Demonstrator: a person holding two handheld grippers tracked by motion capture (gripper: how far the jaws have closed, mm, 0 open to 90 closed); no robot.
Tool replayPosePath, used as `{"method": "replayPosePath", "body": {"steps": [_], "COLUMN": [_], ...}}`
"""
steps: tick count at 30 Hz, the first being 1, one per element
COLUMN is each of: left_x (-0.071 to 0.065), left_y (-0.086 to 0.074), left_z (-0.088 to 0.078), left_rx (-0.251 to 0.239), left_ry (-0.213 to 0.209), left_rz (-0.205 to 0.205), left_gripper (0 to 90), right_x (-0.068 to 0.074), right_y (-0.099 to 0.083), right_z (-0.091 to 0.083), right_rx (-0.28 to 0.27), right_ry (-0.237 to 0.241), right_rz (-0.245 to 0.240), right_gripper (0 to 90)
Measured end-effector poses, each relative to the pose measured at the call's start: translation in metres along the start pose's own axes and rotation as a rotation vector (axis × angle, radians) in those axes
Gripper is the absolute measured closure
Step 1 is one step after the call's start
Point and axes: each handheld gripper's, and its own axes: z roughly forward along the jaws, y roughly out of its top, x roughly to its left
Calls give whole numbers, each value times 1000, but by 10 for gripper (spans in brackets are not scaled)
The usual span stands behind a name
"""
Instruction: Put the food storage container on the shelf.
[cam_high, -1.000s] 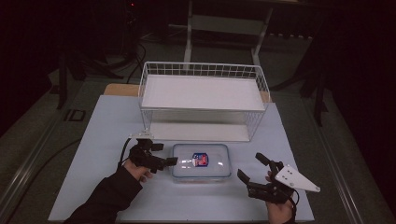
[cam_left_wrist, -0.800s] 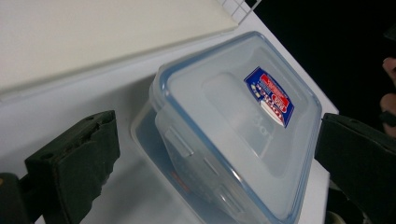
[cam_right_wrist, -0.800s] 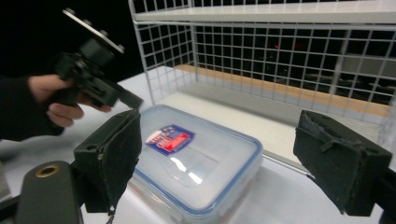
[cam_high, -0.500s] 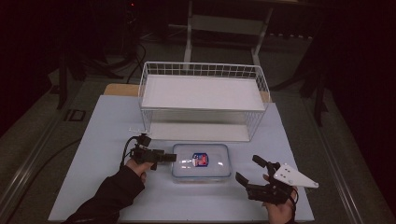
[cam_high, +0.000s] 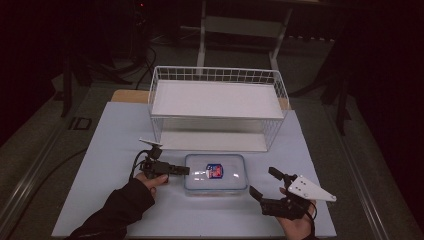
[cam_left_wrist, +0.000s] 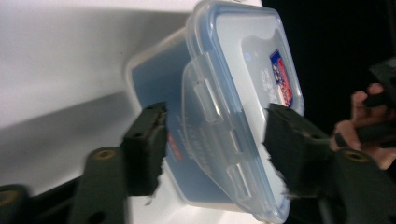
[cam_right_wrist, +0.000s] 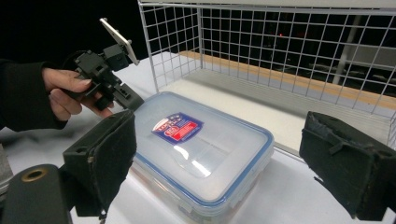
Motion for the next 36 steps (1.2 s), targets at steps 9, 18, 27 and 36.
{"method": "replayPosePath", "body": {"steps": [9, 18, 27, 36], "left_x": [-5, -18, -22, -28], "left_y": [0, -6, -10, -15], "left_z": [-3, -7, -9, -11], "left_rx": [7, 25, 22, 25], "left_ry": [-24, -26, -26, -14], "left_rz": [50, 179, 229, 293], "left_gripper": [536, 574, 585, 592], "right_x": [-8, -31, -51, -62], "right_y": [-2, -4, -14, -28], "right_z": [8, 31, 50, 58], "right_rx": [72, 186, 265, 348], "right_ry": [45, 96, 193, 284], "right_rz": [77, 204, 358, 481], "right_gripper": [140, 169, 209, 305]}}
